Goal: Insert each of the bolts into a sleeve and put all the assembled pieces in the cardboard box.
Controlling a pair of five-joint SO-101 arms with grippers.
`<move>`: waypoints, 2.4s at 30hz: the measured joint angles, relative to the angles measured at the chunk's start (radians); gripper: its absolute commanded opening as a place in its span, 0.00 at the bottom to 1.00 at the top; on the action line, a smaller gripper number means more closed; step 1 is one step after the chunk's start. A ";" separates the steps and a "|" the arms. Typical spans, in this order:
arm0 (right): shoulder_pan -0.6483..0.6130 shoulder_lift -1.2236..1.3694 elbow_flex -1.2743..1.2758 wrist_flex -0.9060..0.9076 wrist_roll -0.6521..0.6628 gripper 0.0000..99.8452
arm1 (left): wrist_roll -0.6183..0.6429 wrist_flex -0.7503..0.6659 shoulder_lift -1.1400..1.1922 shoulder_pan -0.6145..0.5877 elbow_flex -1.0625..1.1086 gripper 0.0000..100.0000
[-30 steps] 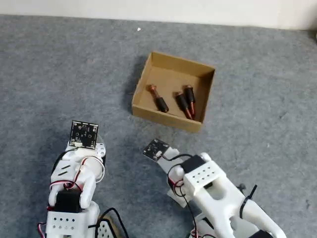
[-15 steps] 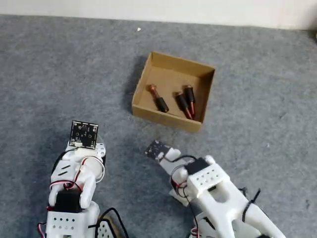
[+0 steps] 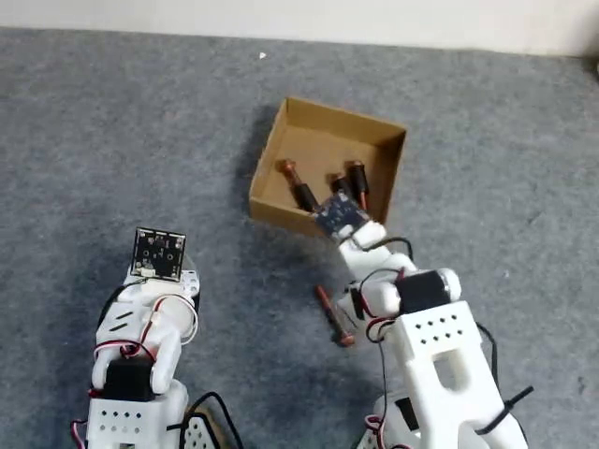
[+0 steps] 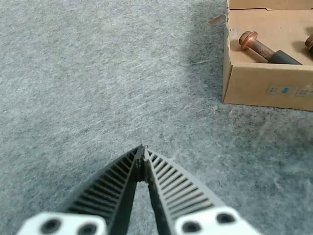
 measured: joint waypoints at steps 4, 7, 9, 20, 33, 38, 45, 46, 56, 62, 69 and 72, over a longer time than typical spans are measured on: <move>0.008 0.000 0.127 -0.072 0.009 0.00 | 0.000 0.000 0.000 0.000 0.000 0.01; 0.012 -0.002 0.175 -0.084 0.046 0.00 | 0.000 0.000 0.000 0.000 0.000 0.01; 0.012 -0.002 0.192 -0.087 0.060 0.00 | 0.000 0.000 0.000 0.000 0.000 0.01; 0.012 -0.003 0.204 -0.089 0.080 0.00 | 0.000 0.000 0.000 -0.140 0.000 0.01; 0.063 -0.005 0.295 -0.094 0.144 0.00 | 0.000 0.000 0.000 -0.158 0.000 0.01; 0.018 -0.005 0.327 -0.199 0.123 0.00 | 0.000 0.000 0.000 -0.158 0.000 0.01; -0.210 -0.005 0.358 -0.351 -0.018 0.00 | 0.000 0.000 0.000 -0.158 0.000 0.01; -0.239 -0.005 0.358 -0.384 -0.034 0.00 | 0.000 0.000 0.000 -0.158 0.000 0.01; -0.255 -0.005 0.338 -0.499 -0.064 0.00 | 0.000 0.000 0.000 -0.158 0.000 0.01; -0.212 -0.005 0.224 -0.216 -0.064 0.00 | 0.000 0.000 0.000 -0.158 0.000 0.01; -0.281 -0.005 0.203 -0.120 -0.064 0.00 | 0.000 0.000 0.000 -0.164 0.000 0.01; -0.338 -0.005 0.203 -0.118 -0.064 0.00 | 0.000 -0.018 0.000 -0.209 0.000 0.01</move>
